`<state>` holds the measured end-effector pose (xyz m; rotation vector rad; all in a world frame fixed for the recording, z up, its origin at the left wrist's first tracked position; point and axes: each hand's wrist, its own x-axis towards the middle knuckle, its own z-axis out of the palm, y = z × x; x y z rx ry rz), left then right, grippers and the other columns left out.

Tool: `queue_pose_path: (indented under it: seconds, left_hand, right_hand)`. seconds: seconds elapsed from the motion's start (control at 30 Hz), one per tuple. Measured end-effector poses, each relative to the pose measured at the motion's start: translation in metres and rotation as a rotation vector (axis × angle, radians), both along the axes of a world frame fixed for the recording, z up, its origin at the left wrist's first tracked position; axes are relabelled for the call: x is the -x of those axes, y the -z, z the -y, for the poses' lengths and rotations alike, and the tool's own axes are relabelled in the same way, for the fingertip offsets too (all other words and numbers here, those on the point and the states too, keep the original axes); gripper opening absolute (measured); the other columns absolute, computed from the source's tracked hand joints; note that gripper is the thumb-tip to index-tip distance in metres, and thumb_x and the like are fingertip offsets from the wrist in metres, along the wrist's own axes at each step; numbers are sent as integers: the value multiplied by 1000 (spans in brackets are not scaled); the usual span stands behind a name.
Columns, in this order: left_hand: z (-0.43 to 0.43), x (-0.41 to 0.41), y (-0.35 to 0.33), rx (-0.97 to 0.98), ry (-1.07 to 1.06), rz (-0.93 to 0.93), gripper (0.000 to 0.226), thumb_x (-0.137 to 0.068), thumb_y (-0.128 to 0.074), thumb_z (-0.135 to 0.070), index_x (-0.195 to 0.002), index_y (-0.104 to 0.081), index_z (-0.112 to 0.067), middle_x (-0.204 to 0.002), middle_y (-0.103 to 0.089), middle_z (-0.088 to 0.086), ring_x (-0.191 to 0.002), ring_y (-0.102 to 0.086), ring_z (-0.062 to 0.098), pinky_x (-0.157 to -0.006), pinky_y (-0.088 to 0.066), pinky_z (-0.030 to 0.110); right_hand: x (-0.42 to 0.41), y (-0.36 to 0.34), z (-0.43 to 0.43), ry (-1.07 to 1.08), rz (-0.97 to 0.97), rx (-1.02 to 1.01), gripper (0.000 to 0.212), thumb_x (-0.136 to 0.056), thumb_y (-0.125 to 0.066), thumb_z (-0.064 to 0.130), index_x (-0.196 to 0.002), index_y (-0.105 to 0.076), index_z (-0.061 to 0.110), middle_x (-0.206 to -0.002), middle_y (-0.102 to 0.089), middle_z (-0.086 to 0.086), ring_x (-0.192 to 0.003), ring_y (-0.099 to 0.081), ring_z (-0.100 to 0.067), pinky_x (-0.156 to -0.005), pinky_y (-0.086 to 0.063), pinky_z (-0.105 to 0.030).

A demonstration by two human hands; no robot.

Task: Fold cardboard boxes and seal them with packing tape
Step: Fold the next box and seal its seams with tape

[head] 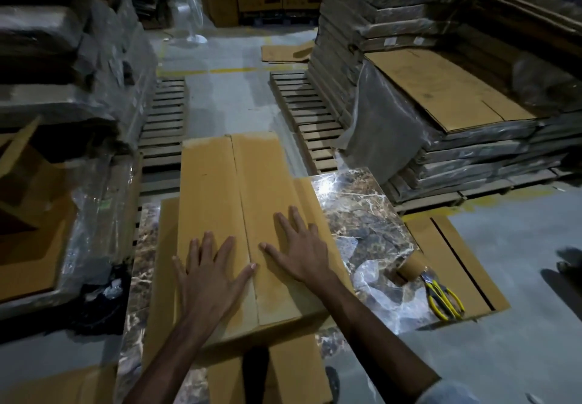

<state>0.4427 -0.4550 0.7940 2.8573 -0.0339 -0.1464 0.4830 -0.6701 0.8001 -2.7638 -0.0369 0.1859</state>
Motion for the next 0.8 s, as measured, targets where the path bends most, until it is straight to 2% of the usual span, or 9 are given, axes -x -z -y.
queue_pose_path:
  seconds: [0.1, 0.27, 0.37, 0.47, 0.57, 0.67, 0.8]
  left_hand:
    - [32, -6, -13, 32, 4, 14, 84, -93, -25, -85, -161, -28, -38, -173, -15, 4, -159, -10, 28, -124, -4, 64]
    - [124, -23, -27, 164, 86, 114, 76, -93, -35, -77, -152, -48, -30, -164, -38, 2, -151, -32, 24, -124, -19, 57]
    - [200, -31, -32, 226, 213, 125, 68, -90, -44, -70, -142, -58, -28, -151, -53, 0, -141, -47, 23, -118, -29, 47]
    - [282, -36, -21, 317, 317, 73, 61, -88, -49, -68, -132, -66, -28, -137, -66, -1, -125, -59, 22, -107, -45, 42]
    - [355, -40, 7, 419, 330, -89, 60, -87, -50, -70, -124, -70, -26, -126, -71, -2, -116, -64, 20, -95, -52, 37]
    - [409, -43, 50, 531, 274, -310, 44, -95, -63, -56, -125, -68, -24, -126, -71, -1, -117, -65, 18, -94, -52, 33]
    - [457, -47, 97, 558, 103, -519, 59, -94, -62, -64, -137, -59, -23, -125, -70, 6, -117, -66, 25, -98, -54, 39]
  right_hand:
    - [-8, -2, 25, 31, 24, -118, 83, -95, -47, 73, -162, -20, 32, -173, -5, 3, -150, -27, -35, -112, -40, -53]
    - [-20, -11, 124, 178, 200, -247, 74, -99, -51, 64, -159, -32, 25, -170, -21, -3, -151, -28, -32, -118, -34, -50]
    - [-20, -12, 212, 292, 307, -270, 68, -99, -53, 62, -153, -40, 23, -161, -37, -6, -144, -39, -29, -112, -41, -47]
    - [-5, 4, 302, 466, 359, -309, 56, -100, -58, 55, -143, -51, 21, -143, -53, -6, -127, -52, -27, -95, -45, -36]
    - [24, 44, 375, 607, 278, -282, 47, -99, -62, 44, -137, -56, 17, -133, -59, -10, -123, -55, -31, -94, -47, -41]
    - [52, 100, 415, 608, 45, -204, 44, -99, -61, 41, -130, -61, 10, -124, -64, -16, -117, -60, -37, -92, -49, -42]
    - [73, 157, 421, 520, -144, -84, 40, -98, -59, 45, -123, -66, 15, -120, -66, -10, -113, -63, -33, -87, -51, -41]
